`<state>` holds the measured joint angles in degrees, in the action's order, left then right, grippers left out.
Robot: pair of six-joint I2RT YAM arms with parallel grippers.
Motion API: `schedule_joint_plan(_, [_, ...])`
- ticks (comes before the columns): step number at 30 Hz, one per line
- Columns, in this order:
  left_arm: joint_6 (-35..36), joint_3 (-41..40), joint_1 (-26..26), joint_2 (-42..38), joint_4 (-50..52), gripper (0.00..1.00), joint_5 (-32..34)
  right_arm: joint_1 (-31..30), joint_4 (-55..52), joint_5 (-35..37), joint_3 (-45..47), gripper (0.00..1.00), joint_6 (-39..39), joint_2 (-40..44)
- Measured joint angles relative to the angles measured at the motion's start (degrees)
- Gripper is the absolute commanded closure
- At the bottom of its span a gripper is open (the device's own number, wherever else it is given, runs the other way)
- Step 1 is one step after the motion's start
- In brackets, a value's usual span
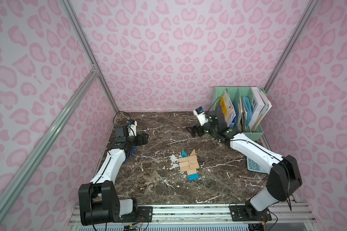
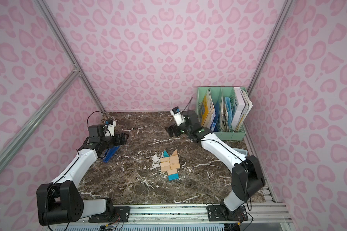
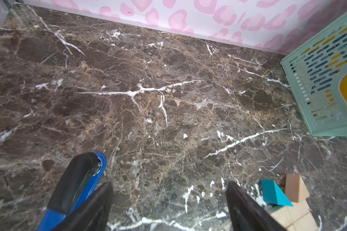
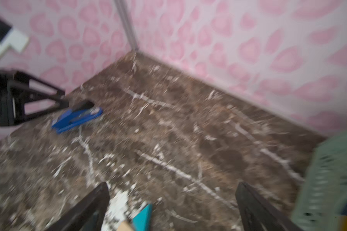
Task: Assemble a carrot with building blocks
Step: Adjust the building block at the center of the board.
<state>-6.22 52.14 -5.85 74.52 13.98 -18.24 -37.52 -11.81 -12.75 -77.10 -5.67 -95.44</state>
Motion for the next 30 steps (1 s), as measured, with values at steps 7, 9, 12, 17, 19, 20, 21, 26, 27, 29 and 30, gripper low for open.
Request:
schedule_joint_plan(7, [-3.28, 4.24, 0.07, -0.94, 15.08, 0.15, 0.63, -7.50, -15.87, -1.38, -5.29, 0.00, -5.51, -7.48])
schedule_joint_plan(9, [-4.55, 4.72, 0.07, 0.66, 18.73, 0.18, -0.39, -7.80, -17.33, -1.62, -6.84, 0.00, -7.04, -9.42])
schedule_joint_plan(12, [-5.88, 3.72, 0.07, 1.46, 22.38, 0.18, -2.62, -7.78, -19.93, -1.31, -10.08, 0.11, -8.61, -14.69])
schedule_joint_plan(17, [-7.13, 2.60, 0.07, -0.09, 25.42, 0.17, -4.81, -8.26, -22.93, 0.46, -11.82, 0.24, -10.51, -18.88])
schedule_joint_plan(19, [-7.10, 3.10, 0.07, -0.37, 26.47, 0.17, -5.16, -8.46, -23.47, 1.60, -12.31, 0.26, -10.62, -19.47])
schedule_joint_plan(20, [-7.06, 3.32, 0.07, -0.37, 26.80, 0.17, -5.25, -8.48, -23.50, 1.75, -12.57, 0.27, -10.86, -19.76])
schedule_joint_plan(21, [-6.86, 3.52, 0.07, -0.35, 27.15, 0.17, -5.40, -8.41, -23.56, 1.97, -12.90, 0.28, -11.17, -20.09])
schedule_joint_plan(26, [-5.99, 3.76, 0.07, 0.07, 28.52, 0.17, -6.14, -8.46, -24.28, 4.46, -14.05, 0.27, -12.04, -22.25])
schedule_joint_plan(27, [-5.84, 3.76, 0.07, 0.15, 28.65, 0.17, -6.34, -8.57, -24.63, 4.70, -14.08, 0.27, -12.04, -22.51])
schedule_joint_plan(29, [-5.81, 3.76, 0.07, 0.31, 28.96, 0.17, -6.67, -8.61, -25.07, 5.27, -14.25, 0.27, -12.04, -23.02])
schedule_joint_plan(30, [-5.81, 3.76, 0.07, 0.42, 29.05, 0.17, -6.71, -8.68, -25.31, 5.99, -14.45, 0.27, -12.04, -23.34])
